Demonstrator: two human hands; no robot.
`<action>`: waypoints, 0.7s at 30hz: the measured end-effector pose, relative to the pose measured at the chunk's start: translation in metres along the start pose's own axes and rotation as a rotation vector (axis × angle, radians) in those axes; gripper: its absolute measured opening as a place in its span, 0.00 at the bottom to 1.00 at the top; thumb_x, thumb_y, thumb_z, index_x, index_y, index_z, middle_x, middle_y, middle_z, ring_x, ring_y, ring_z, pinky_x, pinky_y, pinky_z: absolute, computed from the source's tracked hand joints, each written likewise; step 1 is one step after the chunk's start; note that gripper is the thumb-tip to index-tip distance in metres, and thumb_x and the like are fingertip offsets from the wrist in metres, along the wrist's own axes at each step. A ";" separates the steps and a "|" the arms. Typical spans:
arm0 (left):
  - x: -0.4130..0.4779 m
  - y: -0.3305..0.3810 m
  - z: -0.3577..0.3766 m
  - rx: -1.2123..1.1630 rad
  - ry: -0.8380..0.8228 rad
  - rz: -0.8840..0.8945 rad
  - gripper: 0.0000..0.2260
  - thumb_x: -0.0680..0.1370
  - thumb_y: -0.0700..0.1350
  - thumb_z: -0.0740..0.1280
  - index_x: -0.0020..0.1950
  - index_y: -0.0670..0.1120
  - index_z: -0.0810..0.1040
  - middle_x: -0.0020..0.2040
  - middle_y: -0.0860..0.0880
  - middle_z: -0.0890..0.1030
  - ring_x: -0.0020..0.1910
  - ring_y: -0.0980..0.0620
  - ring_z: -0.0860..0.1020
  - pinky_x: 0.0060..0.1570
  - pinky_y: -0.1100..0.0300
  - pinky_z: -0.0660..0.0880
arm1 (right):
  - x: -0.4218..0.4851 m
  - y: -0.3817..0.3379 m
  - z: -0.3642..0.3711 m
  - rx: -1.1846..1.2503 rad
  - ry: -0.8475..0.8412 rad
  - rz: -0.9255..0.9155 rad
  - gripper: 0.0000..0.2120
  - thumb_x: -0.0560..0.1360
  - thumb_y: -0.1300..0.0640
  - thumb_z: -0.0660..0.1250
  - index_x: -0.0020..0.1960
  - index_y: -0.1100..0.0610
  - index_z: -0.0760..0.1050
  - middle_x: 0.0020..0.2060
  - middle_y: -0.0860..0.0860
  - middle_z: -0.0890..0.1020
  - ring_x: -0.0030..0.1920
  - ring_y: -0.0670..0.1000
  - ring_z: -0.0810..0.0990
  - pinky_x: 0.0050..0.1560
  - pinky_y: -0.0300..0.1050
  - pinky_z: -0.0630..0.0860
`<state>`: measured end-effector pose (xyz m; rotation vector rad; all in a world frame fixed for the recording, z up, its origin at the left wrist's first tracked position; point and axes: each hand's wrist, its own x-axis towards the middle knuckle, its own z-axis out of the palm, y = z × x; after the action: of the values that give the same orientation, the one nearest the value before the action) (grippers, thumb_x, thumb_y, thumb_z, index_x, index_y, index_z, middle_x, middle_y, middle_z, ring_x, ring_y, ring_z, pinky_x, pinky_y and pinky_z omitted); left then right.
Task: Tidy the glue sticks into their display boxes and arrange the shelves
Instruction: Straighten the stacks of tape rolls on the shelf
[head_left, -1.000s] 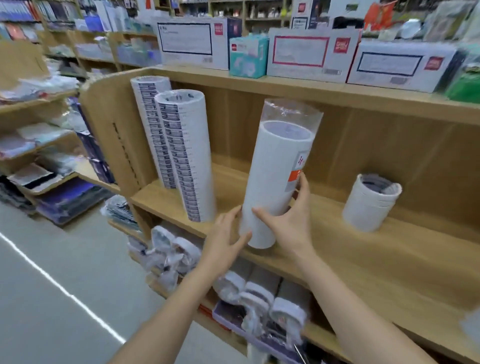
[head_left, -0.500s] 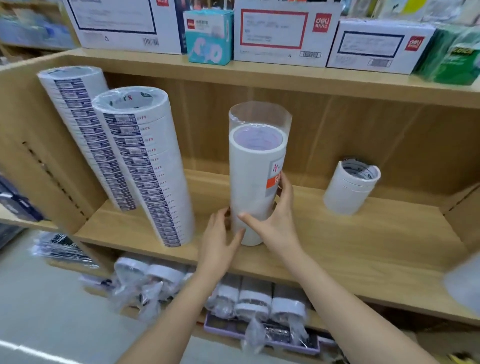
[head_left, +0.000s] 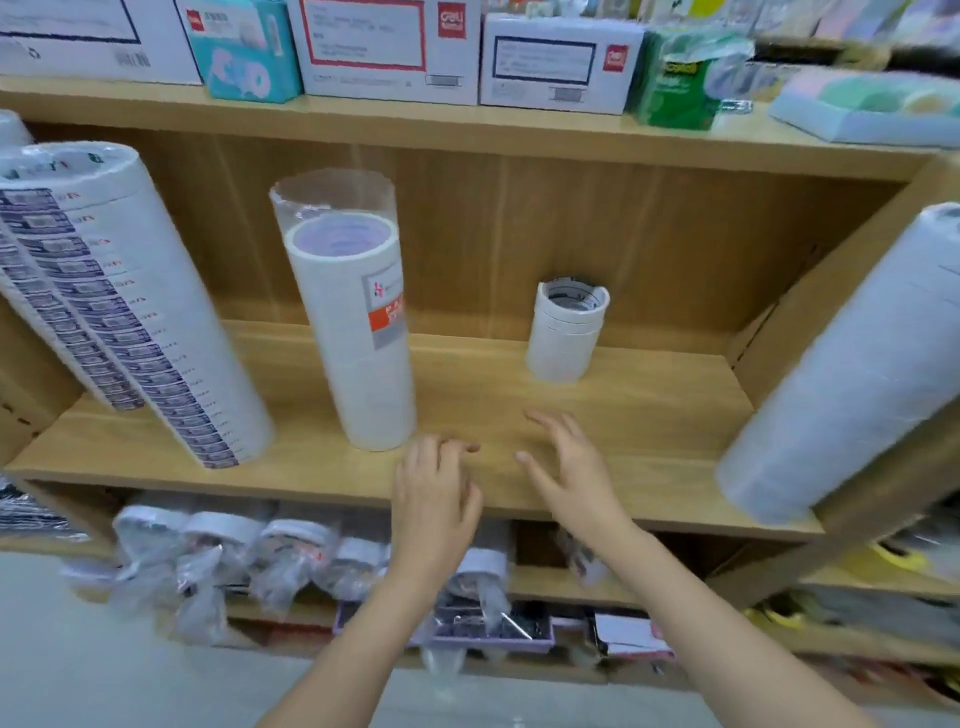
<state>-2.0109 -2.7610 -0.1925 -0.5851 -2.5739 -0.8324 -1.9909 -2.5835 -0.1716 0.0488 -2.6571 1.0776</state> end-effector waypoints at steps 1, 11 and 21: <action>-0.004 0.015 0.011 0.022 -0.055 0.027 0.18 0.72 0.41 0.70 0.61 0.46 0.76 0.60 0.46 0.75 0.58 0.45 0.73 0.56 0.49 0.72 | -0.010 0.014 -0.010 -0.066 -0.009 0.000 0.22 0.80 0.51 0.64 0.72 0.54 0.67 0.69 0.52 0.71 0.69 0.53 0.68 0.70 0.54 0.66; -0.026 0.088 0.069 0.353 -0.439 -0.098 0.33 0.80 0.55 0.61 0.80 0.47 0.51 0.81 0.42 0.50 0.79 0.41 0.46 0.75 0.42 0.43 | -0.063 0.071 -0.077 -0.305 -0.447 0.013 0.27 0.80 0.48 0.63 0.76 0.54 0.63 0.78 0.53 0.59 0.78 0.54 0.53 0.77 0.52 0.51; -0.055 0.210 0.092 -0.072 -0.225 0.213 0.15 0.72 0.40 0.68 0.59 0.43 0.77 0.54 0.44 0.78 0.50 0.42 0.76 0.49 0.48 0.73 | -0.162 0.105 -0.152 0.098 0.340 0.154 0.10 0.76 0.61 0.64 0.52 0.53 0.83 0.46 0.47 0.84 0.49 0.46 0.82 0.52 0.49 0.79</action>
<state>-1.8815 -2.5638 -0.1909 -1.0077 -2.6242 -0.8294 -1.8127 -2.4150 -0.1813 -0.2972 -2.3325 1.1464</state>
